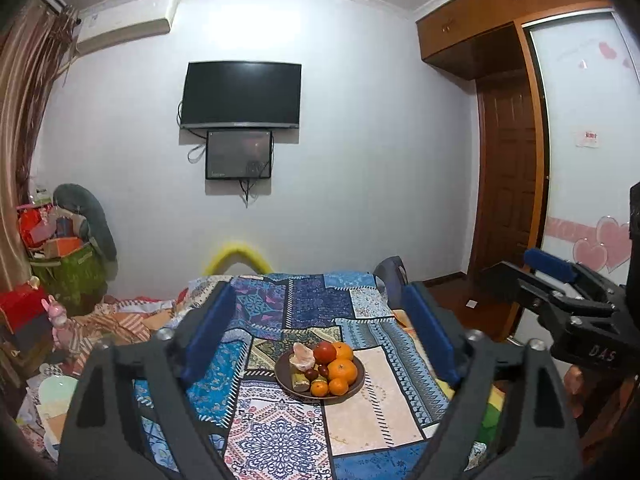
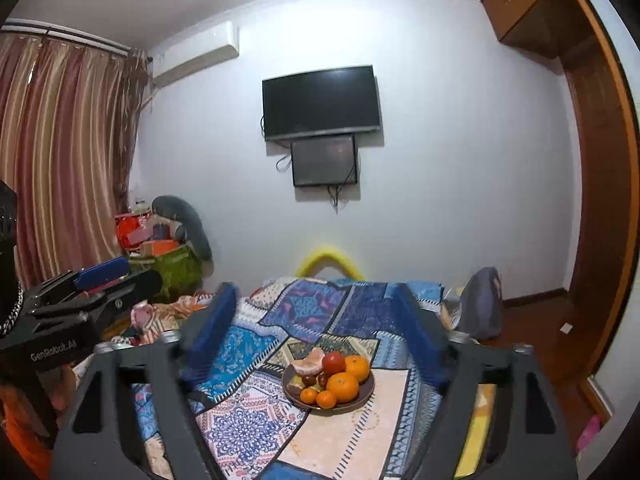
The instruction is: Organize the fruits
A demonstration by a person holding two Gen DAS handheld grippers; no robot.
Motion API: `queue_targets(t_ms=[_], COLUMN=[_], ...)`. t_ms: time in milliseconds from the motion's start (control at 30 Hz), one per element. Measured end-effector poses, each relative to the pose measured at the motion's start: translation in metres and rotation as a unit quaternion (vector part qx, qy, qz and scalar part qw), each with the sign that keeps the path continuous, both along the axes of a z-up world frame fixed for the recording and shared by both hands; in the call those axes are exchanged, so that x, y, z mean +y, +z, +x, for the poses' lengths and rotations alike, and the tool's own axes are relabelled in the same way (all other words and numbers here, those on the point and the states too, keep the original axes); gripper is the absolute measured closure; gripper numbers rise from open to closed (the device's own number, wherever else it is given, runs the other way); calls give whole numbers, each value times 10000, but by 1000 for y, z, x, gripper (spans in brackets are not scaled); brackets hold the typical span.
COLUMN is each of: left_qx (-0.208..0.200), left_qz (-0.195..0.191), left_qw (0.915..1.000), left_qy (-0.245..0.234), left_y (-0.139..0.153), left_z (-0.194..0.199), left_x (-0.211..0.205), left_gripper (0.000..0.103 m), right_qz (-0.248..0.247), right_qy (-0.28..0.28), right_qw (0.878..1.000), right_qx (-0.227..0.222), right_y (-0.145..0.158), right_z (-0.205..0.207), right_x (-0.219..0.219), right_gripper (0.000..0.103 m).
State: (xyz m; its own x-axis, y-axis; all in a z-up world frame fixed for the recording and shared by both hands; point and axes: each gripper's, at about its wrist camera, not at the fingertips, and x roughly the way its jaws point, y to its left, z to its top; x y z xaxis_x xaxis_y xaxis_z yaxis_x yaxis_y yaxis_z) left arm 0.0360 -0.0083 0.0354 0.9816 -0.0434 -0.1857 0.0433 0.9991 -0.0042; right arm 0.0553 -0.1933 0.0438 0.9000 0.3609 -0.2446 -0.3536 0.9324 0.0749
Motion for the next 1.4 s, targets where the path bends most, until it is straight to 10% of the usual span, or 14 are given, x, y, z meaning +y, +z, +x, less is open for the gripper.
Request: queue_targets(t_ms=[1400], left_qx=[12], left_qz=[-41], left_qw=[10000], left_qy=[-8], left_y=[-9], left_z=[-19], left_x=[-6], left_gripper=[0], right_qz=[1], right_qy=[-270], right_qw=[9996], right_qx=[20], right_y=[-4], right_z=[-27], right_x=[-7], right_gripper=[0])
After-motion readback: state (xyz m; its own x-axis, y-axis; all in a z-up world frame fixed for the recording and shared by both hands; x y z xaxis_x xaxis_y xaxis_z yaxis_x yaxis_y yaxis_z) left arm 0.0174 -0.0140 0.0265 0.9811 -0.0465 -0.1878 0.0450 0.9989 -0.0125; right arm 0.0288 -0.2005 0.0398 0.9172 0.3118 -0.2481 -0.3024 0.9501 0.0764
